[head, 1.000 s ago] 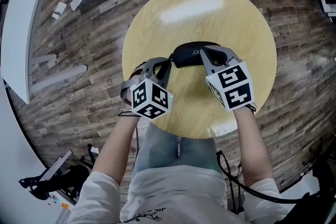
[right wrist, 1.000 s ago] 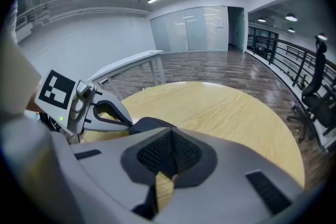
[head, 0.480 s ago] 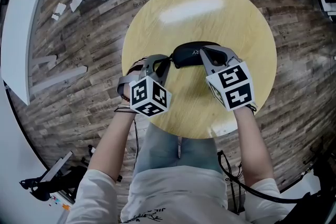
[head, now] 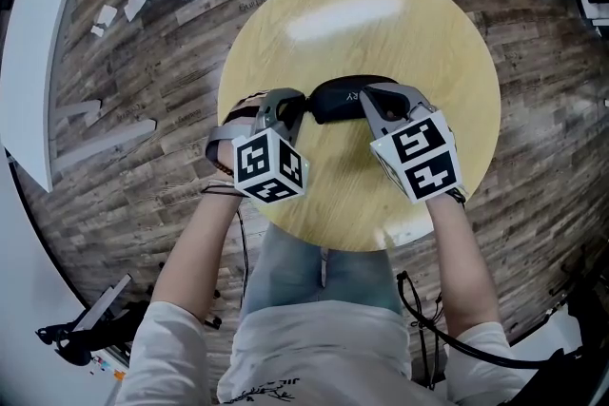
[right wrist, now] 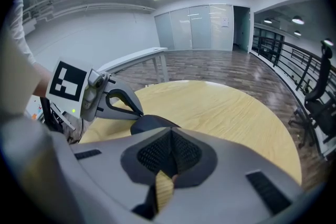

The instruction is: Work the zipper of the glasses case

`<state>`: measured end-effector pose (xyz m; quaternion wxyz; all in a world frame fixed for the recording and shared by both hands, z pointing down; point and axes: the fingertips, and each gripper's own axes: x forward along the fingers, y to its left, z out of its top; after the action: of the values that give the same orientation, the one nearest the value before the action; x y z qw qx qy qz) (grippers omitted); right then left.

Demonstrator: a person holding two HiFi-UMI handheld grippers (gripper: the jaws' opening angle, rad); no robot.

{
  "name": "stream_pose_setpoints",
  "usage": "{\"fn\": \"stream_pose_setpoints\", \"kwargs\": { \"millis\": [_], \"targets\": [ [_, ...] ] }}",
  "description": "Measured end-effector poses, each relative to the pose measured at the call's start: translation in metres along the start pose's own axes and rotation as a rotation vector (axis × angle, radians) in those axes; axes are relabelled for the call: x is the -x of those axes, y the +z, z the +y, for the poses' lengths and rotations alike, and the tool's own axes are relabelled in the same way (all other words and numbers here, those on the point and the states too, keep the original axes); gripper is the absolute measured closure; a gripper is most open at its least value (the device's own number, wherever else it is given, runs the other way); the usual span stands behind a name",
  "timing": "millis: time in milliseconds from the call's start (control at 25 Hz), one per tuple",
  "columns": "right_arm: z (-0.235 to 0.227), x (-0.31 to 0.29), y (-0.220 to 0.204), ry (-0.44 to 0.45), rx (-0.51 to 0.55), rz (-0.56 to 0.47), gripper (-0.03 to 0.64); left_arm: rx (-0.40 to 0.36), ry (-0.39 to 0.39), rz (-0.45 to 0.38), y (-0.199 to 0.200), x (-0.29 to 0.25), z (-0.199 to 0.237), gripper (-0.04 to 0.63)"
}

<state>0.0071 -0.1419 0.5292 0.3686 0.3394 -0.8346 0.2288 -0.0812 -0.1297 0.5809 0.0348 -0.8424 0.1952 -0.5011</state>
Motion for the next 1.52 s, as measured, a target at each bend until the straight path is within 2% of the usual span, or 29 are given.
{"fn": "stream_pose_setpoints", "kwargs": {
  "millis": [160, 360, 480, 560, 680, 800, 920, 1200, 1320, 1520],
  "targets": [
    [0.005, 0.002, 0.002, 0.037, 0.016, 0.005, 0.615, -0.065, -0.038, 0.013, 0.009, -0.009, 0.01, 0.594],
    [0.004, 0.001, 0.005, 0.075, 0.066, 0.005, 0.615, -0.269, -0.127, 0.037, 0.022, -0.02, 0.018, 0.594],
    [0.004, 0.0, 0.006, 0.068, 0.066, 0.0, 0.615, -0.316, -0.197, 0.036, 0.022, -0.011, 0.004, 0.594],
    [0.006, 0.001, 0.003, 0.047, 0.08, -0.006, 0.614, -0.296, -0.244, 0.027, 0.019, -0.004, -0.023, 0.594],
    [0.008, 0.007, -0.004, 0.02, 0.058, -0.043, 0.615, -0.175, -0.288, -0.007, 0.028, 0.004, -0.078, 0.594],
    [0.007, 0.015, -0.013, -0.008, 0.085, -0.052, 0.614, -0.01, -0.265, -0.022, 0.045, 0.002, -0.111, 0.594],
    [-0.001, 0.022, -0.019, -0.045, 0.087, -0.037, 0.615, 0.081, -0.23, -0.035, 0.055, -0.003, -0.115, 0.594],
    [-0.019, 0.037, -0.029, -0.169, -0.094, -0.093, 0.615, 0.11, -0.245, -0.039, 0.058, -0.005, -0.118, 0.594],
    [-0.019, 0.036, -0.033, -0.18, -0.087, -0.099, 0.615, 0.098, -0.235, -0.045, 0.058, -0.007, -0.117, 0.594],
    [-0.016, 0.031, -0.034, -0.137, -0.055, -0.041, 0.615, 0.032, -0.162, -0.04, 0.066, -0.023, -0.069, 0.594]
  ]
}}
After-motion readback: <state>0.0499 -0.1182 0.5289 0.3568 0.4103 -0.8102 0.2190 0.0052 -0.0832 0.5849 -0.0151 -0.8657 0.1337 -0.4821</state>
